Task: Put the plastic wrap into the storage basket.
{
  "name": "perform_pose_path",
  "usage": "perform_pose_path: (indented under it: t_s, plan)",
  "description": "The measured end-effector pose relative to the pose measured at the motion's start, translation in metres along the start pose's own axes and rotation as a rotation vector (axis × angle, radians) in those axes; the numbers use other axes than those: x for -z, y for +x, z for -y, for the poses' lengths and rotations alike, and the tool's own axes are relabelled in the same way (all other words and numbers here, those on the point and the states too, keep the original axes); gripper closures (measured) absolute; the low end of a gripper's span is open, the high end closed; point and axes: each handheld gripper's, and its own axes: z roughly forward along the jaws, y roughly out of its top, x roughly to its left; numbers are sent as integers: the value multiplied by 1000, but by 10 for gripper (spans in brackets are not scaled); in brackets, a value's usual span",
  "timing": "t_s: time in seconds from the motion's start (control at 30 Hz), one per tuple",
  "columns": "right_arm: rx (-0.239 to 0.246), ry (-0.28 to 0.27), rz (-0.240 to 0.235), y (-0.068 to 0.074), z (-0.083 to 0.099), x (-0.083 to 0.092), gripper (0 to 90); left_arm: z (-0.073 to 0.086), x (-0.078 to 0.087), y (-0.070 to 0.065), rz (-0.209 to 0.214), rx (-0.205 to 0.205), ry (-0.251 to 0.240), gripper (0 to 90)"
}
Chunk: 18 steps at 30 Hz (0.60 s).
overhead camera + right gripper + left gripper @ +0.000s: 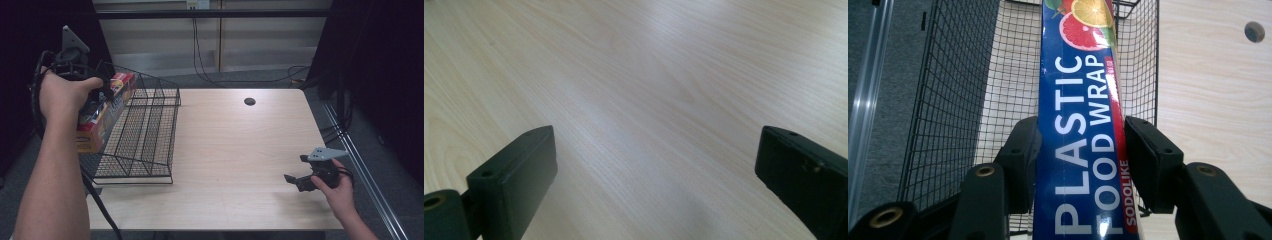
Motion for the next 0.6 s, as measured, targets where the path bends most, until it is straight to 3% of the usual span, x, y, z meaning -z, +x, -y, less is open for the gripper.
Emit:
perform_pose_path:
  t_s: [0.6]
  plan:
    - [3, -2, 0, 0, 0, 0, 33, 5, -17, 18, -38, 47, 0, 498]
